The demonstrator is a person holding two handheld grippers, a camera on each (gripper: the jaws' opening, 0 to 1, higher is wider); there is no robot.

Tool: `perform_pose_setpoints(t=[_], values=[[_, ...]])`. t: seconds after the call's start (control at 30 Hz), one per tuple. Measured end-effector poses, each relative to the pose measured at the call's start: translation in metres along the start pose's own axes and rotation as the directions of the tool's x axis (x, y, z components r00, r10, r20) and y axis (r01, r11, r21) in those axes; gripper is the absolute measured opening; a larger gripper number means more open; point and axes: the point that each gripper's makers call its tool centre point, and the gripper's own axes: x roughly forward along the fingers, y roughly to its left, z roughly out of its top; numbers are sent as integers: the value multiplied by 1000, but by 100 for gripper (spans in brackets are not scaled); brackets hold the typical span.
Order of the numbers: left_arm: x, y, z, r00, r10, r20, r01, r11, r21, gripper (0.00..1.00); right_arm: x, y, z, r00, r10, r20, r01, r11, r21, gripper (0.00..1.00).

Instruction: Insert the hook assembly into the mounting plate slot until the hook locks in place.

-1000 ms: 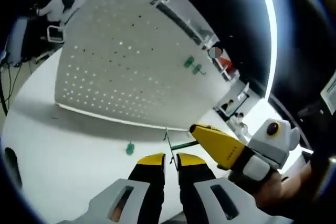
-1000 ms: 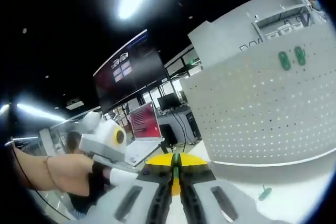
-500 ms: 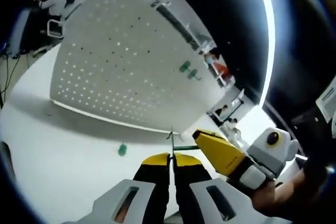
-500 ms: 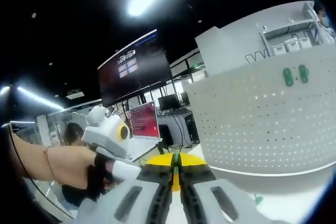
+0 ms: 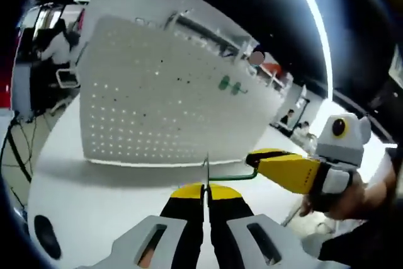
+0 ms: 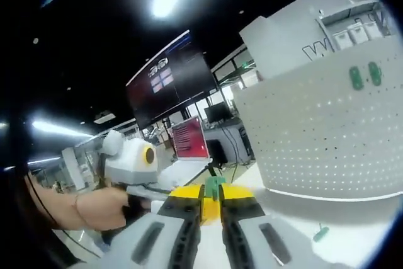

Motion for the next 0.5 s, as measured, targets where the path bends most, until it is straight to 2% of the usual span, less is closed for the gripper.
perform_pose_setpoints(t=[0.07, 0.13, 0.23, 0.4, 0.47, 0.5], values=[[0, -2, 2, 1000, 5, 6, -5, 1000, 24, 1, 1, 0, -6, 1000, 8, -15, -7, 999, 50, 7], [-1, -3, 5, 1000, 13, 13, -14, 998, 54, 1, 1, -1, -5, 1000, -6, -13, 6, 999, 44, 7], [-3, 0, 9, 998, 60, 30, -64, 982, 176, 1, 2, -2, -6, 1000, -21, -5, 21, 998, 57, 7], [0, -7, 9, 998, 40, 48, -47, 985, 167, 1, 6, -1, -8, 1000, -19, 0, 19, 997, 73, 7], [1, -10, 8, 998, 31, 48, -40, 976, 213, 1, 6, 0, -6, 1000, -17, 4, 16, 997, 82, 7], [1, -10, 10, 998, 32, 60, -46, 965, 257, 1, 6, 0, -6, 1000, -19, 4, 19, 996, 83, 7]])
